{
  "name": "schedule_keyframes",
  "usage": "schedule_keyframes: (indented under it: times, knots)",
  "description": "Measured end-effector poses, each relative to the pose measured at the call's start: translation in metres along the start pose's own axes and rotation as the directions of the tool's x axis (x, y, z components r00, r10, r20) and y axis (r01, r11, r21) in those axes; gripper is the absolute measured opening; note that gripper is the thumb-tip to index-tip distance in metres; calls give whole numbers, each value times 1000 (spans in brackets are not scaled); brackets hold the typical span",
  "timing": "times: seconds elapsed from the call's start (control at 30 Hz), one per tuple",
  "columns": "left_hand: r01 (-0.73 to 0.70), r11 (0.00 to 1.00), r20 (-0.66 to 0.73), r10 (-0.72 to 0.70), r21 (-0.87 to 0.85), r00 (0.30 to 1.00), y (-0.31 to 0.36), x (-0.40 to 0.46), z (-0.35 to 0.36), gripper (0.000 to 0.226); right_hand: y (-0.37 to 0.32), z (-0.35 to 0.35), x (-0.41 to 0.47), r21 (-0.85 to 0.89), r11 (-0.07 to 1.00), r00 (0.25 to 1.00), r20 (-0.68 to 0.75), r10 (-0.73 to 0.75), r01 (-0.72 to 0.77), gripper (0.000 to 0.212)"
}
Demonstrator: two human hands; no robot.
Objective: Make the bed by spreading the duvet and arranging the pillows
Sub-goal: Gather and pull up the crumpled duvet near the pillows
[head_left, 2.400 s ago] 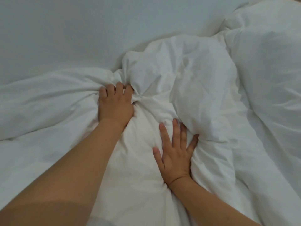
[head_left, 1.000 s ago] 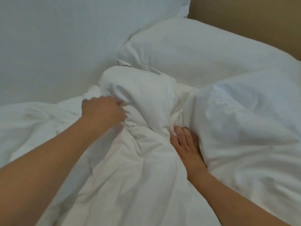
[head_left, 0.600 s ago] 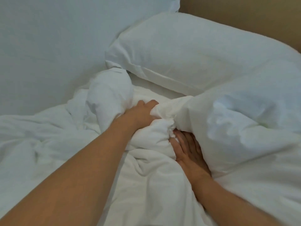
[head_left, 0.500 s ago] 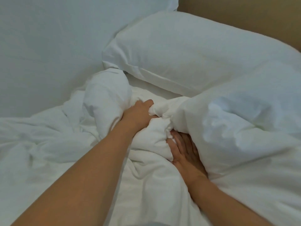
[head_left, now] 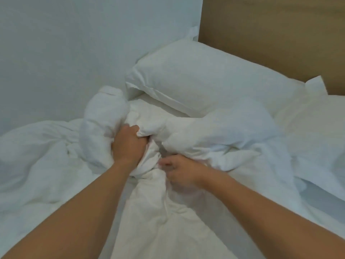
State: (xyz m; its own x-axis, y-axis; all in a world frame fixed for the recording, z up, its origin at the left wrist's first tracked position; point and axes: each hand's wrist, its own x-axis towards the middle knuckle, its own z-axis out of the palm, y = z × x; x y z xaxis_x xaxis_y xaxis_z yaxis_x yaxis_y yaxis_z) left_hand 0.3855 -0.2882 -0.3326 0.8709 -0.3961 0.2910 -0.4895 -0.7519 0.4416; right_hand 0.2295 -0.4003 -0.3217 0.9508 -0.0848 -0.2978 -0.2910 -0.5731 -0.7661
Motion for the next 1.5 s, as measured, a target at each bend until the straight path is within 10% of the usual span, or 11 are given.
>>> schedule_keyframes:
  times: [0.07,0.17,0.33,0.47,0.57,0.7,0.8,0.9,1.03,1.27,1.5]
  knots:
    - [-43,998,-199,31,-55,979,25,9,-51,20,-48,-60,-30,286,941,961,-256,-106,180,18]
    - [-49,955,-429,-86,-293,899,68,45,-136,21,-92,-159,-45,116,951,721,-680,-135,288,24]
    - [-169,851,-440,-80,-497,895,106,61,-210,14,-108,-217,-28,93,969,956,-168,242,-229,136]
    - [-125,965,-59,115,-229,992,115,51,-212,17,-98,-177,-31,204,941,961,-5,276,-269,65]
    - [-101,986,-63,93,-136,994,137,67,-212,25,-97,-187,-29,177,974,949,-258,182,-138,38]
    - [-77,906,-321,-67,-416,945,198,155,-204,7,-110,-332,-15,20,998,557,-829,48,-56,33]
    - [173,865,-41,-218,-471,975,218,229,-161,49,-98,-394,3,-186,933,416,-908,-43,-309,32]
    - [284,955,223,-261,-81,939,203,216,-49,83,-39,-363,40,-459,672,560,-824,-80,-580,70]
    - [307,951,408,-294,34,864,170,121,98,73,94,-298,71,-662,592,803,-595,-42,-460,57]
    - [194,970,-49,-189,145,981,131,106,239,75,196,-250,142,-700,587,722,-640,-263,-407,61]
    - [208,970,-99,-197,124,975,131,111,240,77,198,-243,143,-667,628,675,-678,-291,-400,60]
